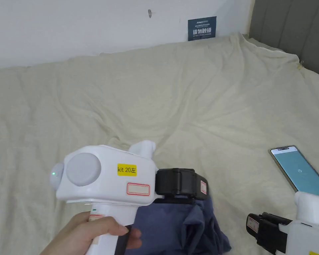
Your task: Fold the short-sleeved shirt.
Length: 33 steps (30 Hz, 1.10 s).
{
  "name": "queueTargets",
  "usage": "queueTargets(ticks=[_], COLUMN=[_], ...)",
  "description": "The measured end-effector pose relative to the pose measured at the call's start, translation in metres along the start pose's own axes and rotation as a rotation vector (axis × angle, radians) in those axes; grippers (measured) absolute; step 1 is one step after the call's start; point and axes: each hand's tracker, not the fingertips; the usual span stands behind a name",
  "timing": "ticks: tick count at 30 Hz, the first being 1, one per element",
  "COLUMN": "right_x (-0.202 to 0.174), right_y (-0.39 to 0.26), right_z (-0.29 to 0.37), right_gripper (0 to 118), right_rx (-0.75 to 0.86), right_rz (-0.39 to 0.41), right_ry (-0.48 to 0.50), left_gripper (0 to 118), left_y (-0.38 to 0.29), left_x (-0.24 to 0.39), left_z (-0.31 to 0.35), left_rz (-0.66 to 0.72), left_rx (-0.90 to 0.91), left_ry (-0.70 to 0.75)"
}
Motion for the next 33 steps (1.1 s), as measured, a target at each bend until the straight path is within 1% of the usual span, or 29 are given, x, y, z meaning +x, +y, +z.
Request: queueTargets(ticks=[2,3,4,5,6,7,9,10,12,13,15,17,19,21,24,25,26,29,31,33], right_x=[-0.003,-0.004,-0.005,-0.005,-0.006,-0.006,-0.006,-0.005,-0.003,-0.001,0.003,0.007,0.011,0.013,0.016,0.016,0.015,0.009,0.001,-0.013], right_y=[0.001,0.001,0.001,0.000,0.000,0.000,-0.001,-0.002,-0.002,-0.002,-0.002,-0.002,-0.002,-0.003,-0.003,-0.003,-0.002,0.001,0.004,0.007], right_z=[-0.001,-0.002,-0.002,-0.002,-0.003,-0.003,-0.003,-0.004,-0.004,-0.004,-0.004,-0.002,0.000,0.002,0.007,0.008,0.009,0.012,0.011,0.008], right_gripper=[0,0,0,0,0,0,0,0,0,0,0,0,0,0,0,0,0,0,0,0], right_rx=[0.001,0.001,0.001,0.001,-0.001,-0.002,-0.006,-0.009,-0.011,-0.012,-0.011,-0.009,-0.005,-0.003,0.003,0.004,0.004,0.010,0.017,0.017], right_rz=[0.007,0.009,0.012,0.015,0.017,0.018,0.018,0.017,0.015,0.013,0.004,-0.004,-0.008,-0.016,-0.023,-0.024,-0.022,-0.003,0.015,0.056], right_ry=[0.006,0.007,0.010,0.013,0.014,0.016,0.018,0.018,0.017,0.016,0.009,0.002,-0.005,-0.021,-0.034,-0.037,-0.040,-0.044,-0.030,-0.006], left_gripper=[118,114,103,78,29,2,1,1,1,1,1,1,1,1,1,1,1,1,1,1], left_y=[-0.005,-0.008,-0.012,-0.015,-0.017,-0.019,-0.021,-0.023,-0.026,-0.026,-0.027,-0.029,-0.032,-0.034,-0.036,-0.036,-0.037,-0.039,-0.038,-0.037], left_x=[-0.013,-0.019,-0.026,-0.031,-0.035,-0.035,-0.037,-0.034,-0.022,-0.016,-0.007,0.003,0.013,0.020,0.026,0.030,0.031,0.027,0.014,-0.003], left_z=[0.010,0.011,0.012,0.011,0.009,0.004,-0.008,-0.015,-0.026,-0.033,-0.046,-0.058,-0.070,-0.081,-0.092,-0.094,-0.093,-0.076,-0.048,-0.015], left_rz=[0.009,0.033,0.058,0.068,0.081,0.076,0.069,0.049,0.038,0.002,-0.019,-0.023,-0.067,-0.066,-0.035,-0.048,-0.054,-0.009,0.029,0.060], left_rx=[-0.009,-0.005,0.019,0.025,0.027,0.014,-0.001,-0.045,-0.051,-0.075,-0.107,-0.129,-0.165,-0.195,-0.216,-0.222,-0.228,-0.207,-0.144,-0.067], left_ry=[0.043,0.086,0.140,0.186,0.212,0.233,0.219,0.187,0.176,0.155,0.140,0.120,0.095,0.074,-0.022,-0.049,-0.080,-0.135,-0.157,-0.140])
